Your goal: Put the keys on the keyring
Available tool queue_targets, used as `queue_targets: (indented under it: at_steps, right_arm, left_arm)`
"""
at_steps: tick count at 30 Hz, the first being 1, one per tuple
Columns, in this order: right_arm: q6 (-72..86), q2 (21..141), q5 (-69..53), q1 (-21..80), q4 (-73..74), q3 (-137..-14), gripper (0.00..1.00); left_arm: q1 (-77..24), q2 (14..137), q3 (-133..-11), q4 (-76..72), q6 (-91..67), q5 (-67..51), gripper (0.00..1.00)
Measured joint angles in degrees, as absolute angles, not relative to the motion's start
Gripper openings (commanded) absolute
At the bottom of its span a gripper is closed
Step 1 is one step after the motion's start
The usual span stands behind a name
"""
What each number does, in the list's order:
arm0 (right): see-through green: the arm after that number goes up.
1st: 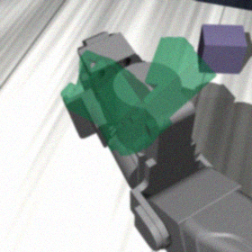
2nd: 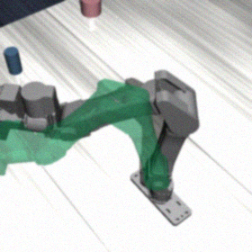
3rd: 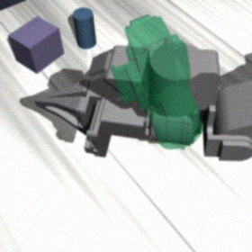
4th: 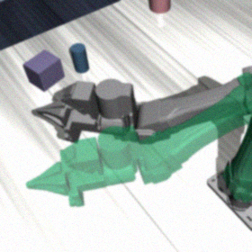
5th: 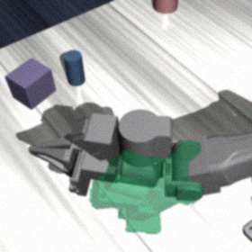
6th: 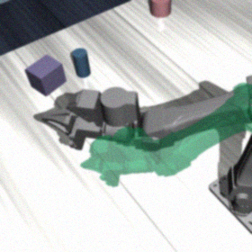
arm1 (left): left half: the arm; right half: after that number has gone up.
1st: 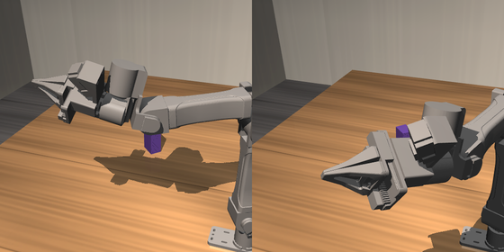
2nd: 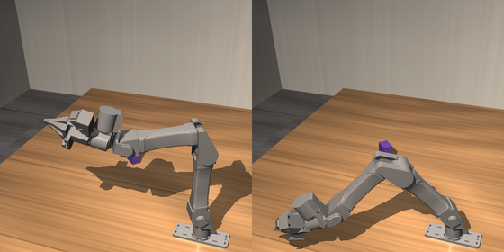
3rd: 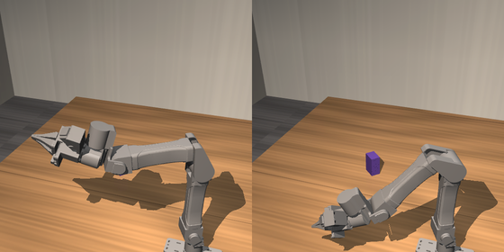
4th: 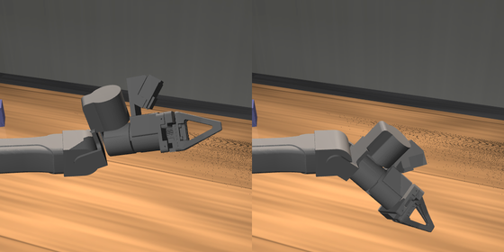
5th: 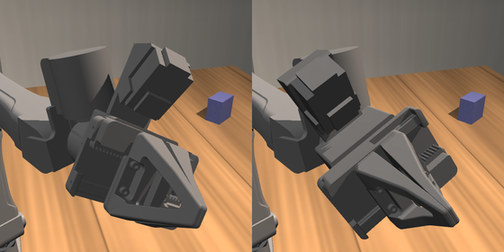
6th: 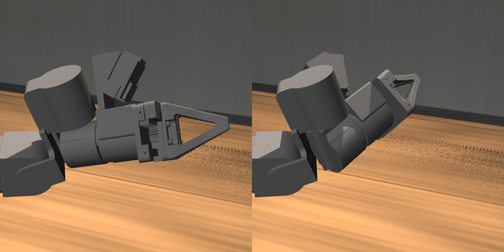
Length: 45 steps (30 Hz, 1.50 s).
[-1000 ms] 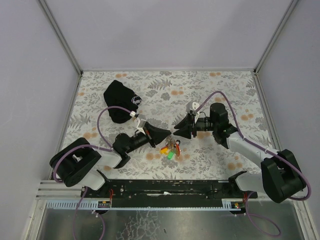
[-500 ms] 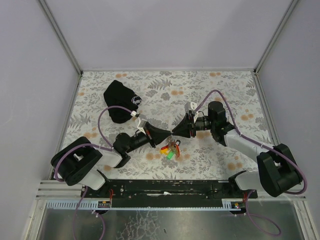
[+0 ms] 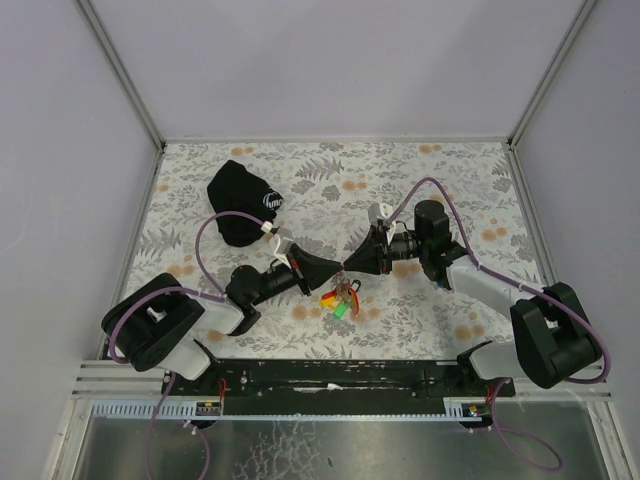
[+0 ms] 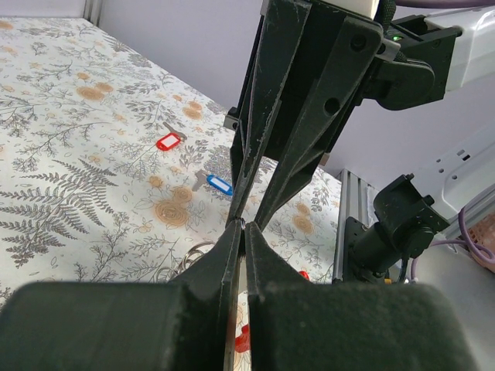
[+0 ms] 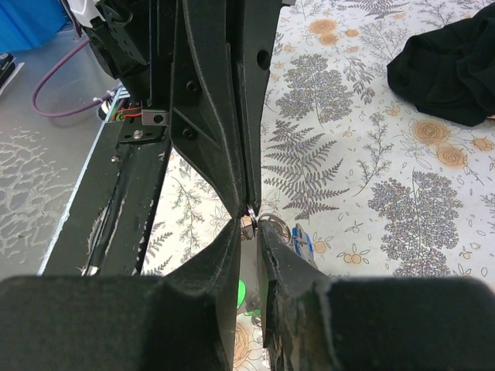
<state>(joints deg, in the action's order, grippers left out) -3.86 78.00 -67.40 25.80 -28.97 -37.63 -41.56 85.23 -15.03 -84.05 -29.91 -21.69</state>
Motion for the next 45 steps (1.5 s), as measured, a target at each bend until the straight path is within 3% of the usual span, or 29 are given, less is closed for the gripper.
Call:
queue_targets:
  at_steps: [6, 12, 17, 23, 29, 35, 45]
  right_arm:
    - [-3.7, 79.2, -68.47, 25.65, -28.97, -38.41, 0.19]
    - [-3.4, 79.64, -68.71, 25.56, -28.95, -38.57, 0.0]
    - [-4.01, 79.66, -68.6, 25.56, -26.85, -39.42, 0.0]
    - [-10.35, 78.37, -65.87, 26.44, -13.5, -44.27, 0.0]
    - [-17.82, 77.28, -57.19, 29.61, 2.15, -51.24, 0.0]
    - [-23.79, 77.28, -46.37, 34.96, 16.47, -57.98, 0.0]
    - [-28.34, 78.19, -37.17, 38.94, 29.28, -65.23, 0.0]
  left_arm:
    - [-41.39, 85.23, -15.03, -84.03, -30.02, -21.69, 0.0]
    - [-41.36, 85.21, -15.07, -84.14, -30.17, -21.93, 0.0]
    - [-41.34, 85.21, -15.07, -84.25, -30.22, -21.96, 0.01]
    - [-41.06, 82.67, -15.07, -81.69, -29.32, -22.13, 0.17]
    - [-40.42, 74.13, -15.64, -72.01, -26.04, -22.31, 0.25]
    - [-39.42, 68.86, -17.37, -61.06, -22.13, -24.62, 0.28]
    - [-35.86, 70.57, -19.55, -52.69, -18.46, -34.39, 0.27]
